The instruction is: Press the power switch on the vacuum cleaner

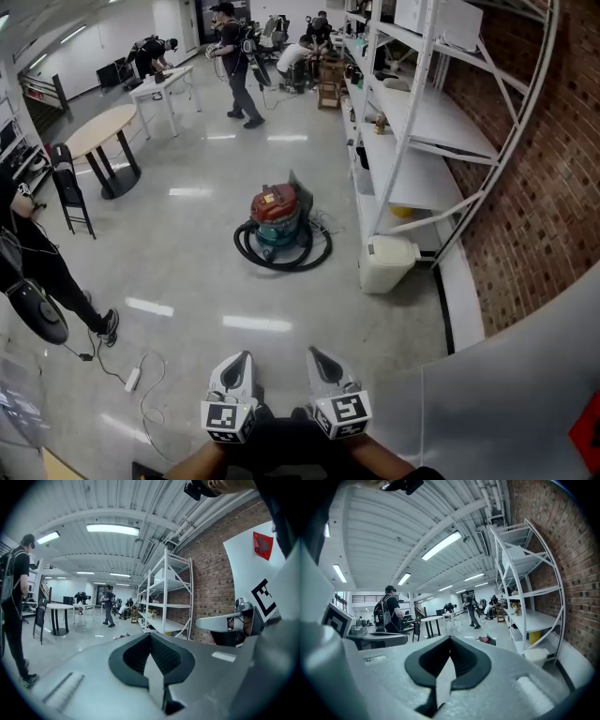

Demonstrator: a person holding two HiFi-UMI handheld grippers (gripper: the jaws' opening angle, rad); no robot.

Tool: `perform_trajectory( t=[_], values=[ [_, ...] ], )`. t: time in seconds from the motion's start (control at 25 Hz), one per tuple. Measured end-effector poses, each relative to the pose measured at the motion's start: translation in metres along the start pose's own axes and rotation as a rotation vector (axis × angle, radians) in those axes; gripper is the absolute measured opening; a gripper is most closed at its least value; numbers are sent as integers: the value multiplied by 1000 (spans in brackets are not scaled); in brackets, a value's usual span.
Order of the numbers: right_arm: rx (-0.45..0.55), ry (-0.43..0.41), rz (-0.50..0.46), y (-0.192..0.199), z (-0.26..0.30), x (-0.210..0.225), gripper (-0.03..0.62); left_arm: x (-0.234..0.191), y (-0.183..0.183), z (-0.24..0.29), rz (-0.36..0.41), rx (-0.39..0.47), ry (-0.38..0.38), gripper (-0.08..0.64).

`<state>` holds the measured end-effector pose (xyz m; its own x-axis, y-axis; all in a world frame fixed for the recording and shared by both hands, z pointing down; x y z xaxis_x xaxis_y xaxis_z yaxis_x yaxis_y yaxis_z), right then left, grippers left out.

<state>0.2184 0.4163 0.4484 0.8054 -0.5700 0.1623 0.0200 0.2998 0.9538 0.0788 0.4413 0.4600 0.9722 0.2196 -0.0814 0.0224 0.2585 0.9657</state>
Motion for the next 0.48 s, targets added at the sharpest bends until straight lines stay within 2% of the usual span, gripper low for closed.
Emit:
perform_trajectory(
  t=[0.28, 0.48],
  values=[
    [-51, 33, 0, 7, 28, 20, -8, -7, 5, 47, -23, -23, 56, 17],
    [-64, 70, -17, -6, 70, 39, -8, -27, -12, 101, -57, -18, 99, 17]
  ],
)
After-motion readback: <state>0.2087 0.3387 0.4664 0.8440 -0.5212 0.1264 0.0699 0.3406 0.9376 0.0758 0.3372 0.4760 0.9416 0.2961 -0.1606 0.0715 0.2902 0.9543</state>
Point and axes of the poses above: the fingertips, and each gripper's own axes: z forward along the fingers, x to its right, y out of its underside, the point moved 1 cm from there along -z, backward along the fingers, and after that the axes turned 4 degrees about -x, right-handed, at the moved point
